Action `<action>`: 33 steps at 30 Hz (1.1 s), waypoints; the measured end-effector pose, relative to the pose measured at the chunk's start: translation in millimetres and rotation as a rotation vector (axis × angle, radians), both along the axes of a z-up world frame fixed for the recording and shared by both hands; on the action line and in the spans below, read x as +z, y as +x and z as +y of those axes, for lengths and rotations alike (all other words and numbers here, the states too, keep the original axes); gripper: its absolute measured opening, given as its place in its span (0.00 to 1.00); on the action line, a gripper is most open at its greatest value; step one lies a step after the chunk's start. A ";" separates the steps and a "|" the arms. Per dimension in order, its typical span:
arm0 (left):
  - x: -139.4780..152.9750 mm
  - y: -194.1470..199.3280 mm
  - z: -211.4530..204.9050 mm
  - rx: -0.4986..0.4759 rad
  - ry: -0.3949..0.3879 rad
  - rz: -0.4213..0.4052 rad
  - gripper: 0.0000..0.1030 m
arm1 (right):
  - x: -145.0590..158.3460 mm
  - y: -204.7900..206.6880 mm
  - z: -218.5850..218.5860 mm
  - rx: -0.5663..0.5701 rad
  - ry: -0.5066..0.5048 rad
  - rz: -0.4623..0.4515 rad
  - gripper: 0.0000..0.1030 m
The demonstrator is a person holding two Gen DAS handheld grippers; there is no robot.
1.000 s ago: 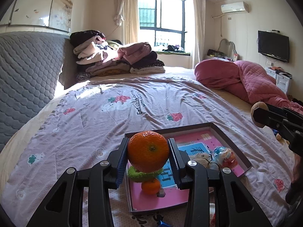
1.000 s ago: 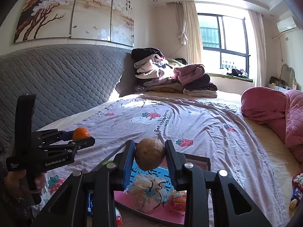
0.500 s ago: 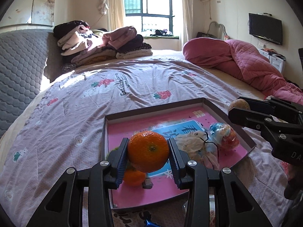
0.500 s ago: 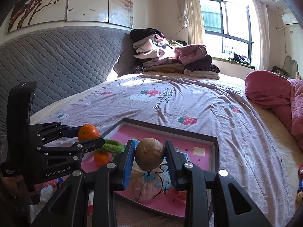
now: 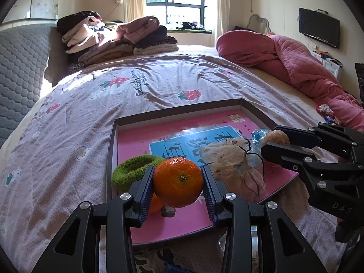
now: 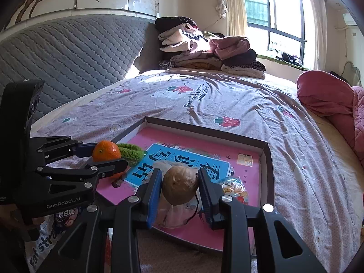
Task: Organize objects
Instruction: 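Lower the orange beside the other orange while right gripper lowers the ball into the tray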
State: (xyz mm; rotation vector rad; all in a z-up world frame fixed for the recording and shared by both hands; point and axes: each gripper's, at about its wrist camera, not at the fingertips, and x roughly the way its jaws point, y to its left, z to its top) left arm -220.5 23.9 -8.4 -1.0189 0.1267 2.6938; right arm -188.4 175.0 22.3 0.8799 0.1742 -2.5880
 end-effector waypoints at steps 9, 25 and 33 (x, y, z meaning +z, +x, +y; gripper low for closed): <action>-7.7 -1.3 4.1 -0.014 0.003 -0.024 0.40 | -12.1 -5.1 0.8 -0.008 0.016 -0.038 0.32; -24.6 -6.5 10.6 -0.049 0.011 -0.107 0.40 | -24.5 -10.8 1.1 -0.006 0.020 -0.093 0.32; -31.8 -8.2 13.3 -0.063 0.006 -0.140 0.40 | -30.8 -13.9 0.3 -0.012 0.031 -0.110 0.32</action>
